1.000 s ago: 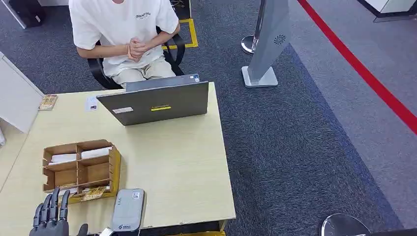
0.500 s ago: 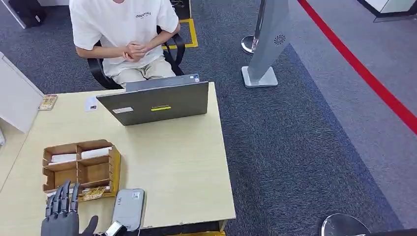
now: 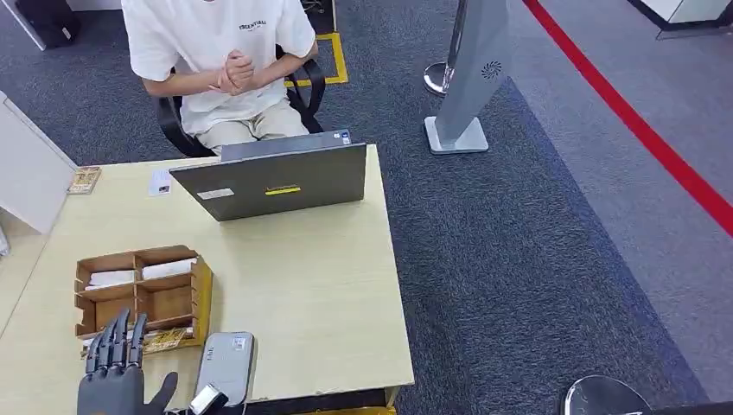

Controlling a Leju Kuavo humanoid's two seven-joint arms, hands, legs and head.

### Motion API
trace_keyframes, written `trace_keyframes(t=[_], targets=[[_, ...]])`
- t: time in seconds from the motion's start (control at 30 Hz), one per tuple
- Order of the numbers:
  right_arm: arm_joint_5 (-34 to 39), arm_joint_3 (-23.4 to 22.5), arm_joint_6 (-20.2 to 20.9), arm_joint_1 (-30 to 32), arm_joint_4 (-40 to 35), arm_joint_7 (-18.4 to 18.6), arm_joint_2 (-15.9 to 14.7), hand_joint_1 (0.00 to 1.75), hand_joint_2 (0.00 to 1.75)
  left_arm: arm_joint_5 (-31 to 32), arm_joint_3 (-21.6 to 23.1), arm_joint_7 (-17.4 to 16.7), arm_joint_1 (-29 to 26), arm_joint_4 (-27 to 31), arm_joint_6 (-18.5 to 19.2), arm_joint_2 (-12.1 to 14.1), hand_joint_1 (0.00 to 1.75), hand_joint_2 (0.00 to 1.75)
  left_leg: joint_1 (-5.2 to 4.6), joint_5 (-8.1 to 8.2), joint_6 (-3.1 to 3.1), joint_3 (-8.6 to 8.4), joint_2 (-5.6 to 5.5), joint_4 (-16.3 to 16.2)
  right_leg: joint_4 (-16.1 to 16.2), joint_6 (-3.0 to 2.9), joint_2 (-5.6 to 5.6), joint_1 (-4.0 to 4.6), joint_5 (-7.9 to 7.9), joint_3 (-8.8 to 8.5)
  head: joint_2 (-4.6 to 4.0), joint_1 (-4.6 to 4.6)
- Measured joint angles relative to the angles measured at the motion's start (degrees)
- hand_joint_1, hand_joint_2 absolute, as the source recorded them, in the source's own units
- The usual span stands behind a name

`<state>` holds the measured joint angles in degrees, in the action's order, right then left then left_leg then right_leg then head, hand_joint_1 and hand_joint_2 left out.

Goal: Pass the card to the sensor for recognition and then transmit it.

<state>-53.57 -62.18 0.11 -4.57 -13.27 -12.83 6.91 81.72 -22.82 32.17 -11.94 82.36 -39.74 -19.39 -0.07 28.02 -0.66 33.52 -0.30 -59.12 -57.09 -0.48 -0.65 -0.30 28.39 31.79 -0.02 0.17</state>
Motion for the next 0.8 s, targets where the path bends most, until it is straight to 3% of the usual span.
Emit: trace_keyframes(t=[0.17, 0.27, 0.4, 0.47, 0.57, 0.8], targets=[[-0.2, 0.0, 0.0, 0.0, 0.0, 0.0, 0.0, 0.0, 1.75, 0.9, 0.0, -1.2, 0.6, 0.0, 0.0, 0.2, 0.0, 1.75, 0.0, 0.0, 0.0, 0.0, 0.0, 0.0, 0.0, 0.0, 0.0, 0.0, 0.0, 0.0, 0.0, 0.0], [-0.2, 0.0, 0.0, 0.0, 0.0, 0.2, 0.0, 0.0, 1.75, 2.0, 0.0, -4.6, 1.4, -0.7, 0.0, 0.5, 0.0, 1.75, 0.0, 0.0, 0.0, 0.0, -0.01, 0.0, 0.0, 0.0, 0.01, 0.0, 0.0, -0.01, 0.0, 0.0], [-2.5, -0.3, 0.4, 0.0, 0.0, 0.2, 0.0, 0.0, 1.75, 2.2, 3.1, -15.6, 2.9, -4.2, 0.3, 2.4, 0.0, 1.75, 0.0, 0.0, 0.0, 0.0, -0.03, 0.0, 0.0, 0.0, 0.02, 0.0, 0.0, -0.03, 0.0, 0.0], [-2.6, -0.6, 0.5, -0.1, 0.0, 0.6, 0.0, 0.0, 1.75, 2.1, 7.1, -22.8, 3.3, -5.8, 2.7, 4.8, 0.0, 1.75, 0.0, 0.0, 0.0, 0.0, -0.02, 0.0, 0.0, 0.0, 0.01, 0.0, 0.0, -0.03, 0.0, 0.0], [-2.6, -1.1, 0.7, 0.0, 0.0, 0.7, 0.0, 0.0, 1.75, 2.2, 12.4, -28.9, 3.6, -6.3, 7.0, 7.8, 0.0, 1.75, 0.02, -0.01, 0.0, 0.0, -0.02, 0.0, 0.0, 0.0, 0.02, 0.0, 0.0, -0.03, 0.0, 0.0], [-2.6, -1.2, 0.7, 0.0, 0.0, 0.7, 0.0, 0.0, 1.75, 2.2, 19.7, -31.1, 4.1, -6.7, 8.4, 12.1, 0.0, 1.75, 0.01, 0.0, 0.0, 0.01, -0.02, 0.0, 0.0, 0.0, 0.01, 0.0, 0.0, -0.03, 0.0, 0.0]])
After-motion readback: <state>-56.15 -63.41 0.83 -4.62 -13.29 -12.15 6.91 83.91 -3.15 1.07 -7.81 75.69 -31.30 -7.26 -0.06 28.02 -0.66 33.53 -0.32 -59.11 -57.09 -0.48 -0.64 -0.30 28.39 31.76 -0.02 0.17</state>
